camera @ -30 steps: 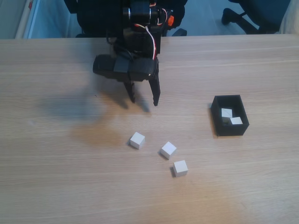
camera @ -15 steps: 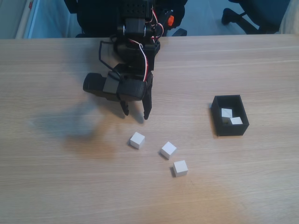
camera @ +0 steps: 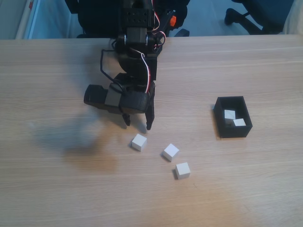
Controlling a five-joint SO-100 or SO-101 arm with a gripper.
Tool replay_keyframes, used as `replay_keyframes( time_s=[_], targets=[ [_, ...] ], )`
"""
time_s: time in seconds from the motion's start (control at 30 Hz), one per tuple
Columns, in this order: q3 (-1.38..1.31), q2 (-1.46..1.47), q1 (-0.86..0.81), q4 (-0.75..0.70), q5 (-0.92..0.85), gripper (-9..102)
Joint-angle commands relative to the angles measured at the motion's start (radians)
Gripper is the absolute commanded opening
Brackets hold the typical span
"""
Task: Pick blocks and place them in the box.
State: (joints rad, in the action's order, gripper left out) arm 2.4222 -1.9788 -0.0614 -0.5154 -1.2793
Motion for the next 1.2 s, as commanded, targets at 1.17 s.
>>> replay_keyframes(
  time_s=[1.17],
  targets=[
    [-0.351, 0.324, 0.017, -0.003, 0.003, 0]
  ],
)
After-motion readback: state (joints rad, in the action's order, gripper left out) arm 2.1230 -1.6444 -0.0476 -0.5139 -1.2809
